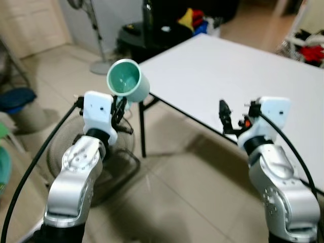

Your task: Setting the table

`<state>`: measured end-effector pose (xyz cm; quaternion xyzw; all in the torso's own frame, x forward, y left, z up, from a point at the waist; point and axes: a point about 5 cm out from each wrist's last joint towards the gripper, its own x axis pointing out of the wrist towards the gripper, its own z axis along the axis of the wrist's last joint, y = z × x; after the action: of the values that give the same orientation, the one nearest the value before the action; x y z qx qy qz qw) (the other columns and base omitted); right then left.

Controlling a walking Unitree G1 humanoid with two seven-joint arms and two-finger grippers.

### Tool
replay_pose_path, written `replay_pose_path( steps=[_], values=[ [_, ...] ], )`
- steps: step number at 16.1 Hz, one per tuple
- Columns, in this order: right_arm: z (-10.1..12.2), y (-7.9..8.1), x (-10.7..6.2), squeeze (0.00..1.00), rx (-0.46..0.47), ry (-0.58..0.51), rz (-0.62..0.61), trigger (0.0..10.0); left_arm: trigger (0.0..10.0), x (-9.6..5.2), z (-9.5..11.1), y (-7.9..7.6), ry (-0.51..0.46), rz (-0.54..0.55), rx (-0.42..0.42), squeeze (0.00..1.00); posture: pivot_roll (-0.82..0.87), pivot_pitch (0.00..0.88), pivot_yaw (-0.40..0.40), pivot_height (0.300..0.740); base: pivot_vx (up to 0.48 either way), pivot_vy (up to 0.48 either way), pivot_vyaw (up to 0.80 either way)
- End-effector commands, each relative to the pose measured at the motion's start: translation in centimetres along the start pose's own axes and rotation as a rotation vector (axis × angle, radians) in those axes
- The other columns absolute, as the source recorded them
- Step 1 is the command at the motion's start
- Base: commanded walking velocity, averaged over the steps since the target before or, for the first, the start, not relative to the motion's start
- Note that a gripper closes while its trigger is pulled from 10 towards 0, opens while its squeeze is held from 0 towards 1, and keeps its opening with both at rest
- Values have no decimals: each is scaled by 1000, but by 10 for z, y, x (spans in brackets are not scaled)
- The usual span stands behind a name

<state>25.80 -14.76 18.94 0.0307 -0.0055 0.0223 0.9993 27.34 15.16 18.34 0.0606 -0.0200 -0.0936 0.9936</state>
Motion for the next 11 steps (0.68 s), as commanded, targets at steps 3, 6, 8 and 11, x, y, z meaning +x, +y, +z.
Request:
replay_pose_path(
  steps=[3, 6, 8, 11],
  values=[
    [4, 3, 4, 0, -14, -25, -6, 10000, 10000, 0, 3, 4, 0, -4, -5, 0, 83, 0, 28, 740, 386, 0, 0],
    [0, -2, 3, 0, -3, -9, -26, 10000, 10000, 2, 1, 3, 11, -12, -10, 0, 79, 0, 35, 740, 385, 0, 0],
    [-1, -4, 3, 0, -2, -4, -42, 10000, 10000, 2, 0, 3, 10, -15, -6, 0, 77, 0, 35, 740, 381, 0, 0],
    [-2, -8, 3, 0, -1, -2, -61, 10000, 10000, 2, 1, 2, 9, -19, -4, 0, 79, 0, 34, 740, 375, 0, 0]
  ],
)
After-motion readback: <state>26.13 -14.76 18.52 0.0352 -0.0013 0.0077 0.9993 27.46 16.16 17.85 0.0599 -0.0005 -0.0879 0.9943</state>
